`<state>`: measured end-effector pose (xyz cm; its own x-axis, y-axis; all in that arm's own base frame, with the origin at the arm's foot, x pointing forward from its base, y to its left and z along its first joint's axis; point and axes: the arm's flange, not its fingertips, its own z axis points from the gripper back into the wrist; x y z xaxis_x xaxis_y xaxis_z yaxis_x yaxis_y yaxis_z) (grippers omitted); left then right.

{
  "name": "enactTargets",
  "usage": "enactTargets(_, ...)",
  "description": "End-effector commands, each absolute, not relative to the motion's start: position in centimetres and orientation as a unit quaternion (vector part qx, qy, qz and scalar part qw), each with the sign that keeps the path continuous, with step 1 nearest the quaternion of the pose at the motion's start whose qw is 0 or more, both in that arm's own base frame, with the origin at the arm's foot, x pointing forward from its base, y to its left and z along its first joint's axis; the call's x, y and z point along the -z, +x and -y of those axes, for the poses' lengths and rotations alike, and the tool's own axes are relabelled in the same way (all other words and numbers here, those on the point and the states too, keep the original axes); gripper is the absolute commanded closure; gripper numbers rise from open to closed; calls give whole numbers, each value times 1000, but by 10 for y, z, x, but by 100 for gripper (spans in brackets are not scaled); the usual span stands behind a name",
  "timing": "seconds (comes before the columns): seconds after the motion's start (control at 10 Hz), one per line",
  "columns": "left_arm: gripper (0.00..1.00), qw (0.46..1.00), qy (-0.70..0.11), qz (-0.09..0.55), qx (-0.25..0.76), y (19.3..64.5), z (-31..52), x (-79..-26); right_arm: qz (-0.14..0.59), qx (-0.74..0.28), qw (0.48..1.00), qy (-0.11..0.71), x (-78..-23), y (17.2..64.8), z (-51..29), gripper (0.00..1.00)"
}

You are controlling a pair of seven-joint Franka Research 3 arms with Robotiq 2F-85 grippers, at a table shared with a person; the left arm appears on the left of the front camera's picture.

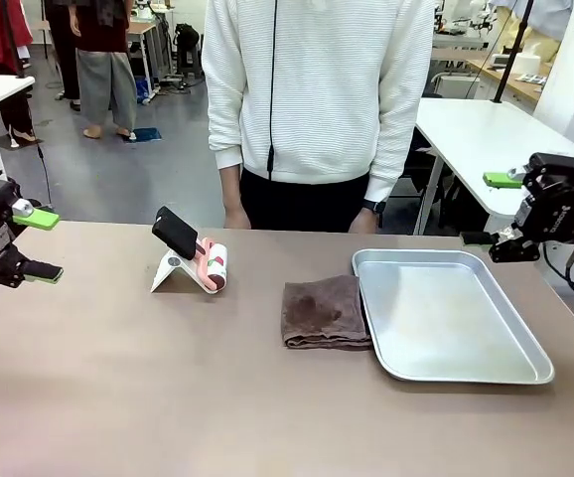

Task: Clean the surface of the table.
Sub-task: Return the Lint Roller and towel to their original positions.

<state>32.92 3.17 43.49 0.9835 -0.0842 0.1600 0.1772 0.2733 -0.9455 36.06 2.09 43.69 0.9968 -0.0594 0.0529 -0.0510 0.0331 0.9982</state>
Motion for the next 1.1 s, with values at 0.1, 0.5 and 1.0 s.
enactTargets(0.1, 0, 795, -599, 38, 87, 324, -33, -437, 38, -5, 708, 705, -431, 362, -20, 0)
enactTargets(0.5, 0, 795, -599, 38, 87, 324, -33, -437, 38, -5, 708, 705, -431, 362, -20, 0)
enactTargets(1.0, 0, 795, -599, 38, 87, 324, -33, -437, 38, -5, 708, 705, -431, 362, -20, 0)
